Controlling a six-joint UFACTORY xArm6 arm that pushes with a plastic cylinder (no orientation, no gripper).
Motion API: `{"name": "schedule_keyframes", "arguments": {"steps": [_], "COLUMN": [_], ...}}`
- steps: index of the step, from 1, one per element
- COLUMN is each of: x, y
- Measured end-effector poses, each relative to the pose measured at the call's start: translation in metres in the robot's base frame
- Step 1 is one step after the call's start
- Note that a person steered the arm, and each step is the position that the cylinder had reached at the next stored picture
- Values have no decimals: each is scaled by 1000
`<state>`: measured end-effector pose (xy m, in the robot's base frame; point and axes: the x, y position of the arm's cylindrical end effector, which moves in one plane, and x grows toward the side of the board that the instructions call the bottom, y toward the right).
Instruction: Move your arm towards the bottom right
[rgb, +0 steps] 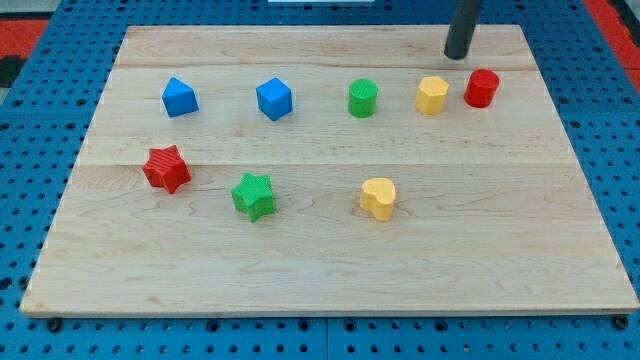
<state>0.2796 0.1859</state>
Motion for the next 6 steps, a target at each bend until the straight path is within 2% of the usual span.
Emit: {"name": "schedule_keyframes", "arguments": {"steps": [1,2,3,4,5,6], "x": [9,-7,21,15,35,138], "y": [11,23,36,40,100,112]}}
